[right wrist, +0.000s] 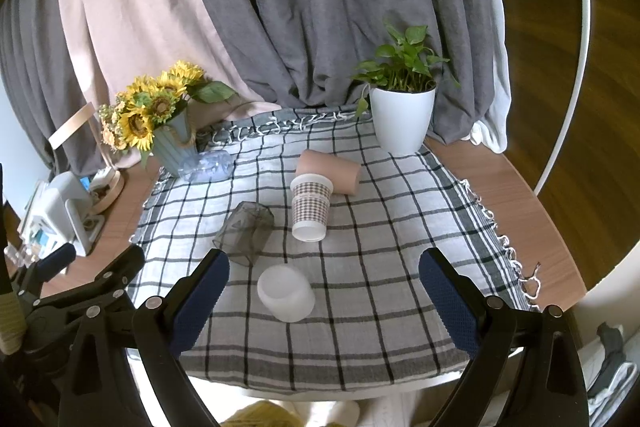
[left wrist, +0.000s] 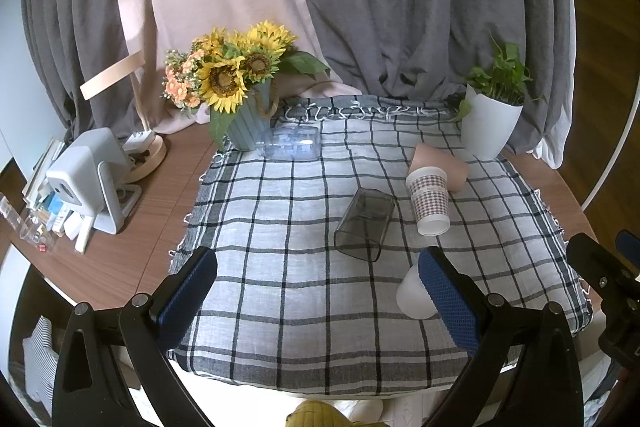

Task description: Flip cup upside down

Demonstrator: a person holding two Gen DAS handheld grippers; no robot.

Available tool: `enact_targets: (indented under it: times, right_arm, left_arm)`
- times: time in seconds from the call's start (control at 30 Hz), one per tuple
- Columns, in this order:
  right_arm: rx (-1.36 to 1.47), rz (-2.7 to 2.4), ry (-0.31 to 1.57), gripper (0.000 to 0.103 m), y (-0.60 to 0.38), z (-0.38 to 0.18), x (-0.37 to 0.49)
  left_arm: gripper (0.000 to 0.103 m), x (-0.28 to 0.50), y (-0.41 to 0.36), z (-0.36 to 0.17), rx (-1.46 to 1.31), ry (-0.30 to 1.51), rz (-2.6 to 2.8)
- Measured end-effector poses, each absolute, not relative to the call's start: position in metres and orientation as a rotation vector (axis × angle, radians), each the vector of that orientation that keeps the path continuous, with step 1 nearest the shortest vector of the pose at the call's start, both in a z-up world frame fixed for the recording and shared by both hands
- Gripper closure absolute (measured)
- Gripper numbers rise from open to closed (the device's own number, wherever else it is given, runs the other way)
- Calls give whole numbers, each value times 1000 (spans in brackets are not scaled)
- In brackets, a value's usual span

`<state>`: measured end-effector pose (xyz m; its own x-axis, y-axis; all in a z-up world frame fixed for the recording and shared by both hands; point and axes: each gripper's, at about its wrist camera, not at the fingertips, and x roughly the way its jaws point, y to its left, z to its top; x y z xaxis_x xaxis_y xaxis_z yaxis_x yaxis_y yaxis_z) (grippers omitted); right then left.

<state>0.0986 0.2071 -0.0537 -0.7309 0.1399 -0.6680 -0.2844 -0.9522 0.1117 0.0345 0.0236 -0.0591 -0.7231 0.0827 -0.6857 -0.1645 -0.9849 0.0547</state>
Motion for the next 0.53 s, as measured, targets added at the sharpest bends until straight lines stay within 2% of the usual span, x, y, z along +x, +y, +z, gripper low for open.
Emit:
enact_targets:
  times: [0.53]
  right_arm:
    - [-1034, 2715, 290, 7, 205, -53, 97]
  left_arm:
    - [0, 35, 17, -57, -1099, 156, 2809]
